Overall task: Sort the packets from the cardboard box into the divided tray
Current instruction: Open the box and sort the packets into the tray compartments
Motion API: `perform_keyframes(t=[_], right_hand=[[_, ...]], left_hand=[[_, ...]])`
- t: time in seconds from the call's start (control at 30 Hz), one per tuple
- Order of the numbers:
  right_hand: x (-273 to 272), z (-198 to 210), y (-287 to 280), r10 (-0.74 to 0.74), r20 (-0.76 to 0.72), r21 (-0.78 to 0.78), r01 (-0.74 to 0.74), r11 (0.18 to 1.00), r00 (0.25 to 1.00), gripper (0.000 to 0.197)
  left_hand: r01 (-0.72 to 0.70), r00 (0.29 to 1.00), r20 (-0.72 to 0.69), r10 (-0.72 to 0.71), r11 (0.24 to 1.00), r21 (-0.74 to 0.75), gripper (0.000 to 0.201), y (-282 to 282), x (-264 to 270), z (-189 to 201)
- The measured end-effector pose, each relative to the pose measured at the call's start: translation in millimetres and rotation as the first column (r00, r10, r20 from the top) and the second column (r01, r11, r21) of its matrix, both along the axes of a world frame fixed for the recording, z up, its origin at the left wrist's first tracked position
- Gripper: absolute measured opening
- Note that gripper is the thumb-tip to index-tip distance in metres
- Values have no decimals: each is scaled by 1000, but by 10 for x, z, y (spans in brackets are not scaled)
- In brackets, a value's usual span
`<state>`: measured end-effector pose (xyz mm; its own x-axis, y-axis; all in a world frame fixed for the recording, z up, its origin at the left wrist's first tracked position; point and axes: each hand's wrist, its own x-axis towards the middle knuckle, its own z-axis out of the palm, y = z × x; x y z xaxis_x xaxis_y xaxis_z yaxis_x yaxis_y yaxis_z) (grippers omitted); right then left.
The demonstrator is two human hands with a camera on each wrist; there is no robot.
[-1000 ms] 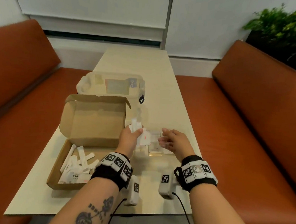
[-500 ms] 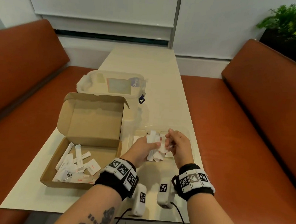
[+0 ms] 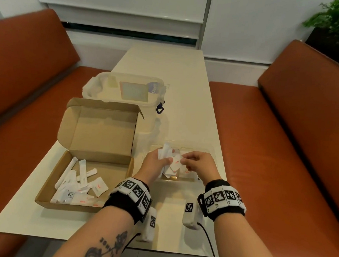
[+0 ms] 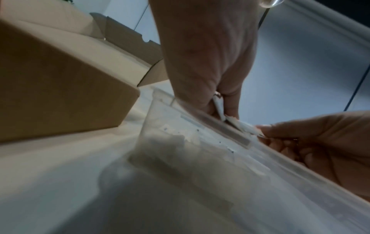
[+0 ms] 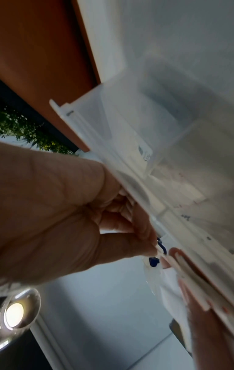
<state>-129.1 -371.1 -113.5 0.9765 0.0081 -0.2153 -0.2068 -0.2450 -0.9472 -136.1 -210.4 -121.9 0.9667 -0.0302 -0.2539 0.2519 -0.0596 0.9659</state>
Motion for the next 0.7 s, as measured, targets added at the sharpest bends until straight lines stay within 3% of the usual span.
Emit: perform_keyframes(t=[0.17, 0.3, 0.37, 0.5, 0.7], right_hand=[[-29, -45, -115, -111, -1, 29, 111, 993, 994, 11], [-93, -120, -233, -223, 77, -221, 235, 946, 972, 14], [-143, -141, -204, -204, 115, -261, 228, 938, 972, 18], [-154, -187, -104, -30, 128, -456, 86, 886, 991, 43], [-129, -201, -50, 7, 97, -546, 48, 836, 995, 11]], left_hand=[[-124, 992, 4, 124, 992, -36, 26, -23, 46, -68], [-171, 985, -23, 170, 981, -94, 27, 9, 65, -109], [-179, 984, -27, 177, 976, -120, 27, 19, 67, -120], [-179, 984, -43, 174, 974, -139, 28, 15, 71, -124], [-181, 983, -47, 176, 974, -138, 27, 22, 69, -127]])
